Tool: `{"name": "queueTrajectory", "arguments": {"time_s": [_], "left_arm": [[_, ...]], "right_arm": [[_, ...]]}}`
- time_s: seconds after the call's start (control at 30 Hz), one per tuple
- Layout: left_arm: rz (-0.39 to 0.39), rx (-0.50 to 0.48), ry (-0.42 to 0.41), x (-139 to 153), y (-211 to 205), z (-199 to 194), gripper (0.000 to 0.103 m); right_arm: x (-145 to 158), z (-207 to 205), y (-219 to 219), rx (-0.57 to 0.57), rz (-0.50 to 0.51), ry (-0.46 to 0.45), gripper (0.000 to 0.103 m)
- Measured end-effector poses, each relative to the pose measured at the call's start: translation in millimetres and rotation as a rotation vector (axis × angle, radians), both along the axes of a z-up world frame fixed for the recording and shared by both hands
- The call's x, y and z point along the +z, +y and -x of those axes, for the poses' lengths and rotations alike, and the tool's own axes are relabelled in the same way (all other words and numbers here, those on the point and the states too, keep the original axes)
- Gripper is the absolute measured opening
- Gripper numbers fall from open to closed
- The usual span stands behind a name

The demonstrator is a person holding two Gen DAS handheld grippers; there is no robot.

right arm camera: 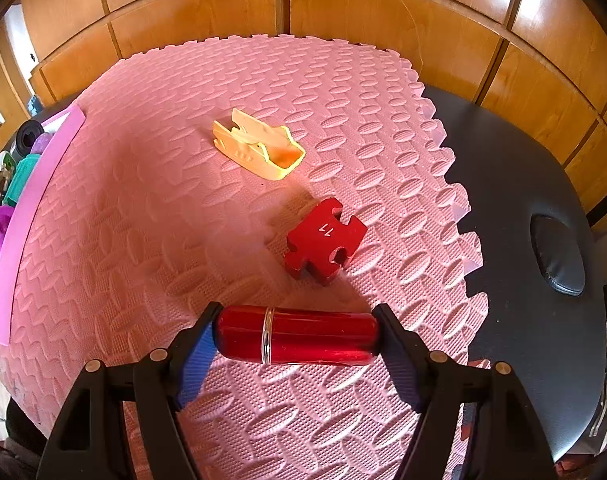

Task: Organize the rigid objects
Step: 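Carry the orange cubes into the white tray and open the left gripper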

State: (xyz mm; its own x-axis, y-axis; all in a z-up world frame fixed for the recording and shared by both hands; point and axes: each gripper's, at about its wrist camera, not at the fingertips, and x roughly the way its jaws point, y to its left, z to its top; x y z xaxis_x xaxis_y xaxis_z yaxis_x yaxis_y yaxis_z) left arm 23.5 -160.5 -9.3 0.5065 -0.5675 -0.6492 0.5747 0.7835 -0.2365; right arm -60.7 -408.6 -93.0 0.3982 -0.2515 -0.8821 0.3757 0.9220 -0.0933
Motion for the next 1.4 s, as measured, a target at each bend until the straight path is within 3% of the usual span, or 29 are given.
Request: {"name": "queueTrajectory", "arguments": {"time_s": [0.27, 0.63, 0.83, 0.97, 1.4], "left_arm": [[-0.052, 0.299, 0.129, -34, 94, -55, 0.041], [-0.028, 0.530, 0.211, -58, 126, -94, 0.042], [-0.066, 0.559, 0.148, -59, 117, -108, 0.044], [-0.085, 0.537, 0.130, -57, 112, -109, 0.057], [-0.150, 0.513, 0.040, -41, 115, -64, 0.060]], "right_arm": [[1, -1, 3, 0.014, 0.022, 0.001, 0.076], [2, 0, 3, 0.013, 0.021, 0.001, 0.076], [1, 0, 2, 0.013, 0.020, 0.000, 0.076], [1, 0, 2, 0.013, 0.018, 0.000, 0.076], [2, -1, 5, 0.025, 0.039, -0.003, 0.076]]}}
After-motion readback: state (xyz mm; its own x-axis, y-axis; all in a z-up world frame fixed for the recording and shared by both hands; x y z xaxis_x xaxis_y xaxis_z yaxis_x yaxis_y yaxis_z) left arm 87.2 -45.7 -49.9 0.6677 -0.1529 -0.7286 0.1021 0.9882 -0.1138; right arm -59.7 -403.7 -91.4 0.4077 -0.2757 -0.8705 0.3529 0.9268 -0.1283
